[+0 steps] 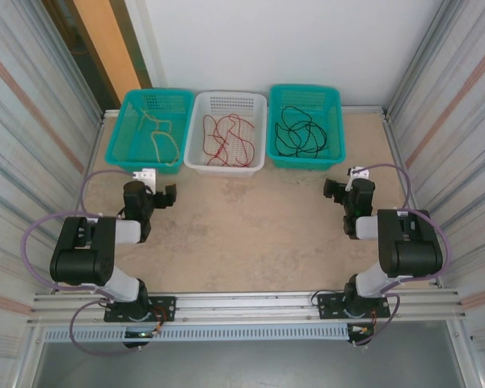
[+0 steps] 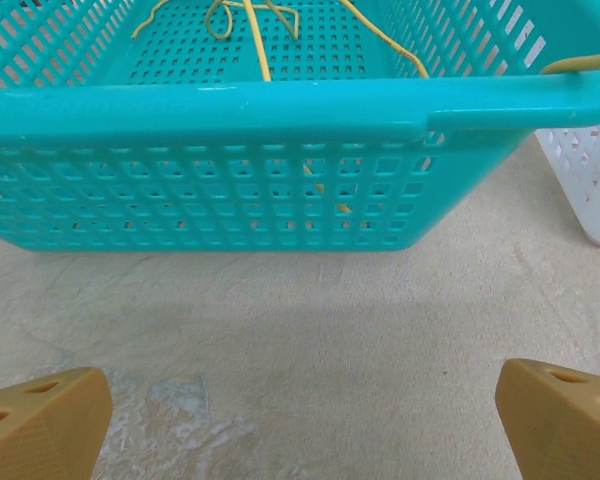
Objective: Untangle the cables
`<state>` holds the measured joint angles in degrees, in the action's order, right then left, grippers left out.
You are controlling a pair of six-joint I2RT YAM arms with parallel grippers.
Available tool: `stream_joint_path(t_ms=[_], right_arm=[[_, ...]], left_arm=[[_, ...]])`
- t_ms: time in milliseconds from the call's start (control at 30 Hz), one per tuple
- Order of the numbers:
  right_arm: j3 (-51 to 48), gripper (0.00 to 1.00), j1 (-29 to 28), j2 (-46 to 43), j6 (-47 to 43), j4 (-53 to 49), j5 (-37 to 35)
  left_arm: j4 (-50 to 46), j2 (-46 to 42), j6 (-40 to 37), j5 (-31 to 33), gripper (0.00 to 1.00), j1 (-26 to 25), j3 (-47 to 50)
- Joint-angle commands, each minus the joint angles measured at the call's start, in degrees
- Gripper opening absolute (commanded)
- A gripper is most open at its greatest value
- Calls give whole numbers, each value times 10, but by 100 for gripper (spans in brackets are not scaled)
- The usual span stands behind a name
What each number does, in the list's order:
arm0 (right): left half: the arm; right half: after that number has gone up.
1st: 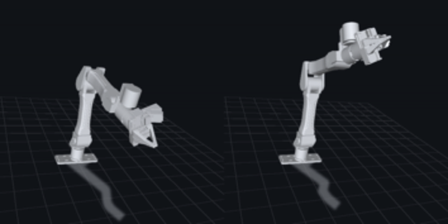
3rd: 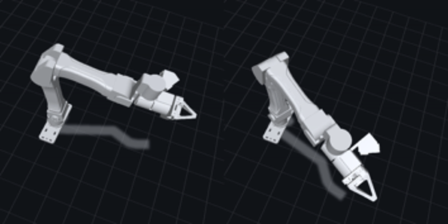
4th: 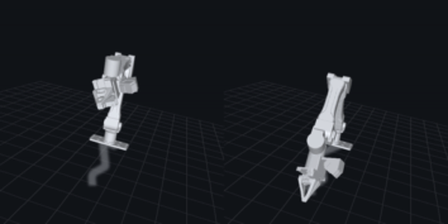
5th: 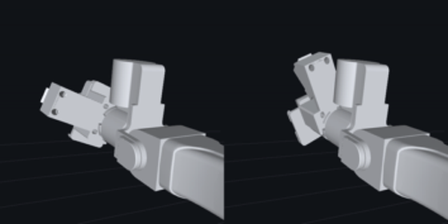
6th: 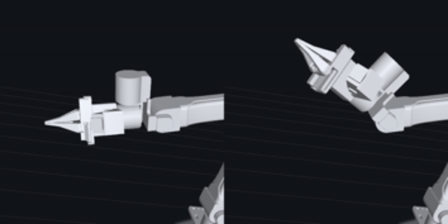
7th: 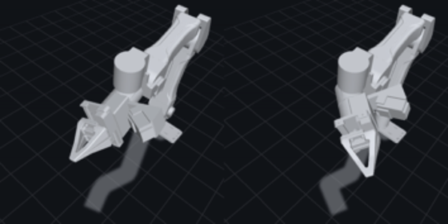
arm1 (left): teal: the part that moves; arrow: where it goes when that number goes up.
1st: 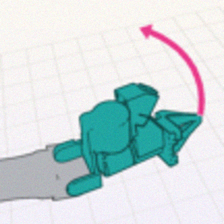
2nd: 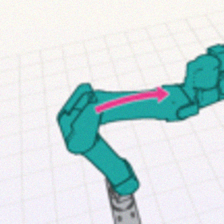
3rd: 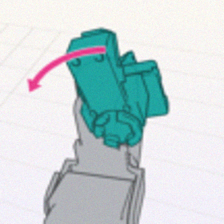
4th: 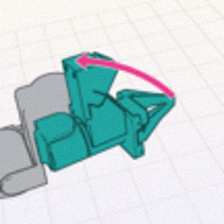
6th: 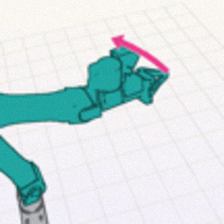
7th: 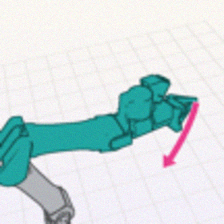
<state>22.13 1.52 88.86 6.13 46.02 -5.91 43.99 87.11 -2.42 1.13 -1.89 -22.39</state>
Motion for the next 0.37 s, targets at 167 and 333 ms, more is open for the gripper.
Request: stream_joint_path(t_ms=[167, 333], right_arm=[[24, 99, 10, 3, 1, -16, 33], [8, 99, 5, -7, -4, 4, 28]], left_arm=[[15, -5, -14, 6, 99, -2, -11], [14, -5, -14, 4, 99, -1, -12]])
